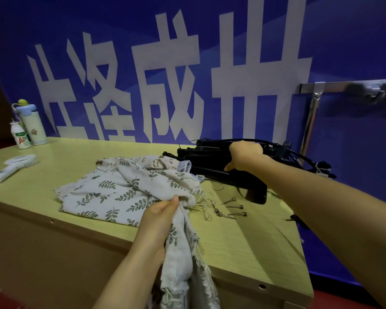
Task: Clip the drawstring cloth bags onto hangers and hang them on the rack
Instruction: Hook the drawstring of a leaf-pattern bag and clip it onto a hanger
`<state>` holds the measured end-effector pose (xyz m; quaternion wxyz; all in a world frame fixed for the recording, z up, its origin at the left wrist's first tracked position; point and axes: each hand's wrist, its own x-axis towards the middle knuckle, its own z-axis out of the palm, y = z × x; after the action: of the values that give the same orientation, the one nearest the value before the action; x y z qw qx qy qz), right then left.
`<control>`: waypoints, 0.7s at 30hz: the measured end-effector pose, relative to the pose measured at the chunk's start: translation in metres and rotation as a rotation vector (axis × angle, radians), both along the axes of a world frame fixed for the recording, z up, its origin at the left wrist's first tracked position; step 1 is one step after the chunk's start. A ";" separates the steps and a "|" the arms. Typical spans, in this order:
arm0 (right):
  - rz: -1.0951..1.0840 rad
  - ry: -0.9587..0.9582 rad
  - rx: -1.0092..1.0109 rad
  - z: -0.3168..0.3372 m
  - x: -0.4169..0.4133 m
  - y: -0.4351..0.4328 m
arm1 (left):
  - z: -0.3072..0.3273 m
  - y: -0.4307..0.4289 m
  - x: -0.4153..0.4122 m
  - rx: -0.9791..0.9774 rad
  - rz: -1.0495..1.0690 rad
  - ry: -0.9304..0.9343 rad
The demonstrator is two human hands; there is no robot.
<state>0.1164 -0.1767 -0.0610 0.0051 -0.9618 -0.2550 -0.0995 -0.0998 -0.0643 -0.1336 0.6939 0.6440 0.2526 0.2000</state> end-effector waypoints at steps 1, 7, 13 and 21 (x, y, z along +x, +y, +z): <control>0.011 -0.011 0.008 0.002 -0.001 -0.001 | 0.000 0.001 -0.001 0.004 -0.002 0.009; 0.032 -0.174 0.035 0.017 -0.009 -0.008 | -0.001 0.003 -0.003 0.007 0.004 0.017; 0.114 -0.338 0.136 0.035 -0.040 -0.023 | 0.006 0.002 -0.020 -0.111 0.031 -0.007; 0.284 -0.536 0.237 0.051 -0.087 -0.059 | 0.013 0.013 -0.058 -0.175 0.173 -0.028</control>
<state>0.0289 -0.2359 -0.0098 0.0633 -0.8489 -0.3655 -0.3765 -0.1578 -0.0517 -0.1203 0.7309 0.5542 0.3140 0.2451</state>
